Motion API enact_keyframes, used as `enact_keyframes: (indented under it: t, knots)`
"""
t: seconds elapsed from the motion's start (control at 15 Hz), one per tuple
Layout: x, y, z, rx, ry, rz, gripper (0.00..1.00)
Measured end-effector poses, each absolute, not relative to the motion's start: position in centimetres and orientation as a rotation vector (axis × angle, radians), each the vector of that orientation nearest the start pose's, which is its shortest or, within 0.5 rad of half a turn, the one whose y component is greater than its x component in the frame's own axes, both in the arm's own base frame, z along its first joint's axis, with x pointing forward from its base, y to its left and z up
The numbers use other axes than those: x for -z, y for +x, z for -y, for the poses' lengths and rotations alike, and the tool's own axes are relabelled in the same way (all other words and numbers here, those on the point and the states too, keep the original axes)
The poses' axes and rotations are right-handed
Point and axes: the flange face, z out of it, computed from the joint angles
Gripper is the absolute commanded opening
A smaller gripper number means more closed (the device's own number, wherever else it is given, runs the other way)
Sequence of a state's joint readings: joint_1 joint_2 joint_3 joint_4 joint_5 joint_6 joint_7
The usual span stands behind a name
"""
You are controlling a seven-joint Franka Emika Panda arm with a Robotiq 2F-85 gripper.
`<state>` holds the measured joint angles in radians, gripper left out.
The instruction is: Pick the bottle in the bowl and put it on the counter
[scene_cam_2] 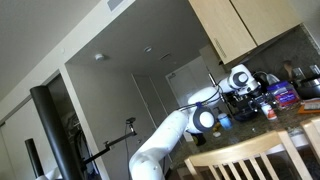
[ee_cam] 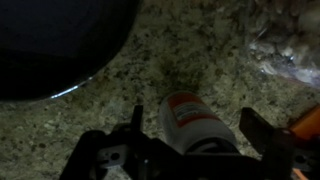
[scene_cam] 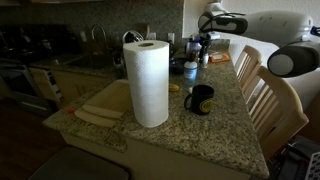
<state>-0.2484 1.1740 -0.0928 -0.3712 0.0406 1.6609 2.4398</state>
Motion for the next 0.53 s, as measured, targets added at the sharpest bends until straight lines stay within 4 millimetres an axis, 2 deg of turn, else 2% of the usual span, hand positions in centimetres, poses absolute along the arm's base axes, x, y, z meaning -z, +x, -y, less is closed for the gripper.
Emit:
enact_keyframes:
  t: [0.53]
  knots:
    - [-37.4, 78.3, 18.8, 0.135, -0.703, -2.968, 1.00]
